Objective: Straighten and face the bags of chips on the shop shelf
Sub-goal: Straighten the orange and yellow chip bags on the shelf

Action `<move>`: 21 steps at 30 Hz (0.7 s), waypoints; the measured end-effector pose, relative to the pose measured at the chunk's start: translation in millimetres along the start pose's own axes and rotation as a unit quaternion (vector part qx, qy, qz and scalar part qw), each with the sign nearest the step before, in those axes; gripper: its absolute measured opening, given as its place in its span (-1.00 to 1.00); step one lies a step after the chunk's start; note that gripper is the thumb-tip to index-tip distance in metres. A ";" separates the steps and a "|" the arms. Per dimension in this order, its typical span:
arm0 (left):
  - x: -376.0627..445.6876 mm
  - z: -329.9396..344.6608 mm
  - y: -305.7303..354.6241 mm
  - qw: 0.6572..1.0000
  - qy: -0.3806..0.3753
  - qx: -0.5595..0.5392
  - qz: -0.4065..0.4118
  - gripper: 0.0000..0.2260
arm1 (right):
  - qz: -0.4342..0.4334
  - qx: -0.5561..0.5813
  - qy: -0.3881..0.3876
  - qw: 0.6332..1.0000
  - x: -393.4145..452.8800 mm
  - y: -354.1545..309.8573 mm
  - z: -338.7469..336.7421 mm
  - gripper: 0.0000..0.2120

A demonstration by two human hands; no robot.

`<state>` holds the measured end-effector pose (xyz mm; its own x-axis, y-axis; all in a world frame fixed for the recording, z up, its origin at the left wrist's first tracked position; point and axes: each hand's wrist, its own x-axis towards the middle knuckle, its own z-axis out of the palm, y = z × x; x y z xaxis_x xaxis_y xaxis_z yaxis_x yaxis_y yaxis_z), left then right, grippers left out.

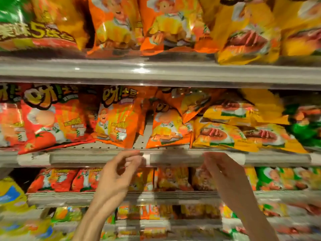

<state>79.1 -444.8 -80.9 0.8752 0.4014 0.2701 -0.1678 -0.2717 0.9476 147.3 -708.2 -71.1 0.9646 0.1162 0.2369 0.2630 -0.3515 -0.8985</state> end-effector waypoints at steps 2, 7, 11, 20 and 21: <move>-1.4 13.2 4.1 1.000 0.006 -0.001 -0.001 -0.84 | 0.004 0.001 -0.003 1.000 4.2 5.0 -12.5 -0.89; 0.2 31.9 17.3 1.000 0.001 0.008 -0.005 -0.83 | 0.004 0.017 0.000 1.000 9.5 5.9 -32.3 -0.91; 14.4 32.6 32.4 1.000 -0.016 0.013 0.010 -0.79 | -0.045 -0.017 0.043 0.998 15.1 -8.3 -43.9 -0.94; 70.2 47.9 53.6 0.995 -0.063 0.058 0.044 -0.79 | -0.235 -0.278 0.128 0.923 62.5 -59.9 -21.2 -0.84; 80.4 53.7 54.4 0.995 -0.062 0.071 0.039 -0.74 | -0.263 -0.310 0.136 0.904 70.3 -59.6 -19.4 -0.80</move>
<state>164.7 -474.3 -16.8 0.9127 0.2652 0.3111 -0.1799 -0.4227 0.8882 199.9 -697.1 6.2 0.6508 0.2158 0.7279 0.5658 -0.7772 -0.2754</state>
